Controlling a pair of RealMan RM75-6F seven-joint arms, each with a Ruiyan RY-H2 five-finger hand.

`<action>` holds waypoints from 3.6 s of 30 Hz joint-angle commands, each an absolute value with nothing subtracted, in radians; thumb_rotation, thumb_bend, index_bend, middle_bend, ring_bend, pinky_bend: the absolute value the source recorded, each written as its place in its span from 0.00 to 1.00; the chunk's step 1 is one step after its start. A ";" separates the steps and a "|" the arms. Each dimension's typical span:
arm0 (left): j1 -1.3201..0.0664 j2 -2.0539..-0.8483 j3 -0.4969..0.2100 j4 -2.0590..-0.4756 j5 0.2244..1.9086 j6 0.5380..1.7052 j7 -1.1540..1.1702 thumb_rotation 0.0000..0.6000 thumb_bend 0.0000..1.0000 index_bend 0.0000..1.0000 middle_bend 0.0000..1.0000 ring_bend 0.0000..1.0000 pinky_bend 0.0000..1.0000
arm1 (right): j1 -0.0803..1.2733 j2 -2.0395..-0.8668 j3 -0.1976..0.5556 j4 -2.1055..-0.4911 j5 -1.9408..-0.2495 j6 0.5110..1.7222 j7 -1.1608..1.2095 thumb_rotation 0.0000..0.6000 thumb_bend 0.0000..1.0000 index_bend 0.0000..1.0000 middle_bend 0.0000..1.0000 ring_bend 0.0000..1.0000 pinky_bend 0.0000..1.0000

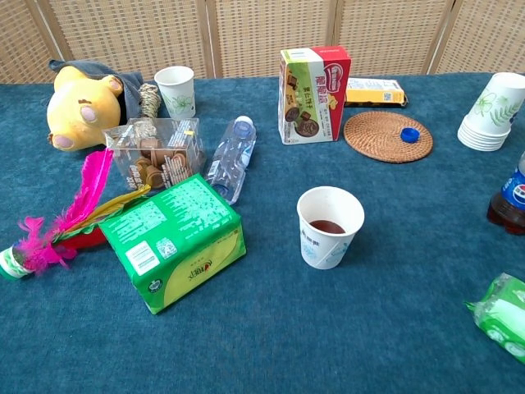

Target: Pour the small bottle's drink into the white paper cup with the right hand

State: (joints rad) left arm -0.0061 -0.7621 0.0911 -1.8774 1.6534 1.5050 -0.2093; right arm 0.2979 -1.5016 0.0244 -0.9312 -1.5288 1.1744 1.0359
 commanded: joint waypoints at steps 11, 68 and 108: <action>-0.004 -0.759 0.092 -1.873 1.656 1.510 -0.226 1.00 0.37 0.00 0.00 0.00 0.00 | 0.307 -1.537 0.036 -0.938 -1.525 1.197 1.024 0.81 0.00 0.00 0.00 0.00 0.00; -0.008 -0.755 0.095 -1.867 1.663 1.505 -0.241 1.00 0.37 0.00 0.00 0.00 0.00 | 0.302 -1.652 0.082 -0.879 -1.478 1.243 1.063 1.00 0.59 0.45 0.42 0.27 0.47; -0.014 -0.750 0.096 -1.848 1.680 1.513 -0.284 1.00 0.37 0.00 0.00 0.00 0.00 | 0.374 -1.571 0.112 -1.197 -1.620 1.428 0.409 1.00 0.75 0.49 0.47 0.38 0.71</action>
State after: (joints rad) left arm -0.0137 -0.7495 0.0960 -1.8486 1.6796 1.5124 -0.2841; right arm 0.3633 -1.5728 0.1138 -1.1778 -1.5993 1.4128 0.4538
